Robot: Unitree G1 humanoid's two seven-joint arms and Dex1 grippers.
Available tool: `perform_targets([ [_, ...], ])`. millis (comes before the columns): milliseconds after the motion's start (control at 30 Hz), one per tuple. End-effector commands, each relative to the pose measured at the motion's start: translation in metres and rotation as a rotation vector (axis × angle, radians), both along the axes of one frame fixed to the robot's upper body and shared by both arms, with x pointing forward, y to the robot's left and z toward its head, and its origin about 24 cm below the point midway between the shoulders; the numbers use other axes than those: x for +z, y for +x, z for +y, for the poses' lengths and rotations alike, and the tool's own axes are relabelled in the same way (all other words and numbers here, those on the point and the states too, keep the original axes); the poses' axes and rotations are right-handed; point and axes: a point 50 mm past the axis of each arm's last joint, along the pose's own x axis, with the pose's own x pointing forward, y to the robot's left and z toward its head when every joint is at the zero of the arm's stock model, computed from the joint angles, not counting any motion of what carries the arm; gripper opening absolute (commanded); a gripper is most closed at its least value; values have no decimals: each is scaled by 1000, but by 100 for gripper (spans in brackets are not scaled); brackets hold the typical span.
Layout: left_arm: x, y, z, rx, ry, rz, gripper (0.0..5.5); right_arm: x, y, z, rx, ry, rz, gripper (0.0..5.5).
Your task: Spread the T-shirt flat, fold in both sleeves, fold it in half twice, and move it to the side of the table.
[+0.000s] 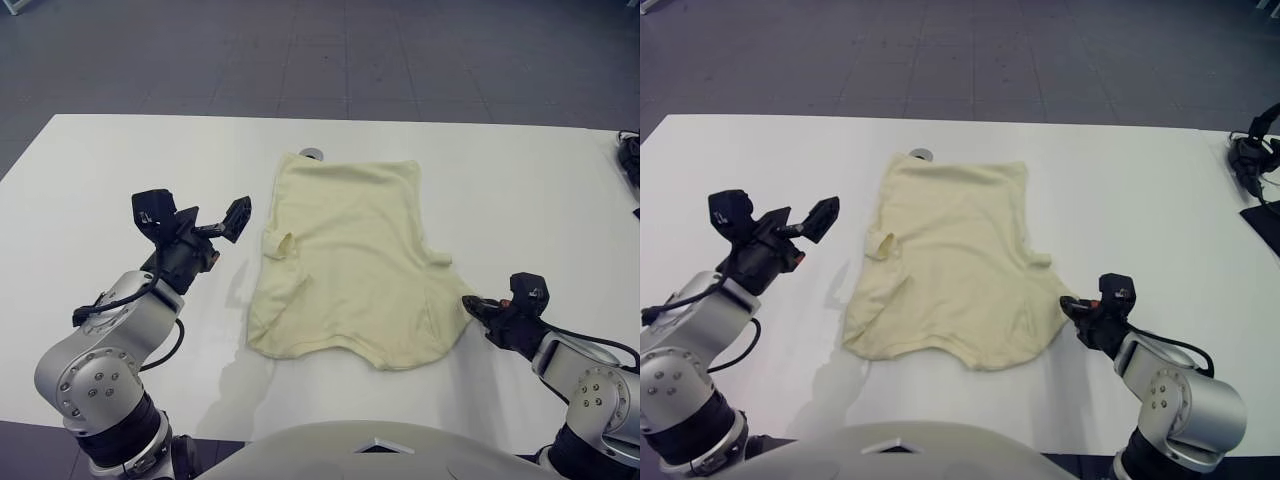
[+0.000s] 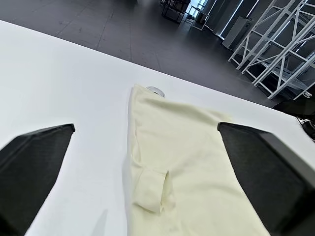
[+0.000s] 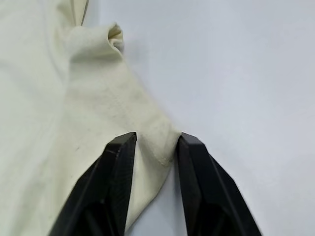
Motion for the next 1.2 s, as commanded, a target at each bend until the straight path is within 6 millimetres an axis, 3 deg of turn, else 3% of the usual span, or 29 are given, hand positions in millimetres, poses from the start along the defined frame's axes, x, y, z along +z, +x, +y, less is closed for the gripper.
perform_targets([
  [33, -2, 0, 1, -3, 7, 13, 540, -12, -6, 2, -2, 33, 85, 71],
  [200, -2, 0, 0, -3, 11, 15, 540, -12, -4, 0, -7, 17, 78, 1],
  [400, -5, -4, 2, 13, 19, 25, 540, -7, -1, -9, -6, -45, 61, 1],
  [533, -7, -7, 3, 26, 22, 30, 540, 17, 4, 11, 128, -69, -47, 1],
  [733, -7, -5, -1, 11, 21, 30, 540, 39, 9, 48, 291, -36, -197, 1],
  [967, -6, 5, -6, -57, 31, 36, 540, 28, 21, 74, 312, 29, -165, 1],
  [1167, -4, 13, -10, -110, 46, 39, 540, 17, 17, 93, 352, 92, -126, 1],
  [1200, -5, 13, -10, -114, 48, 43, 540, 17, 17, 96, 381, 109, -125, 31],
])
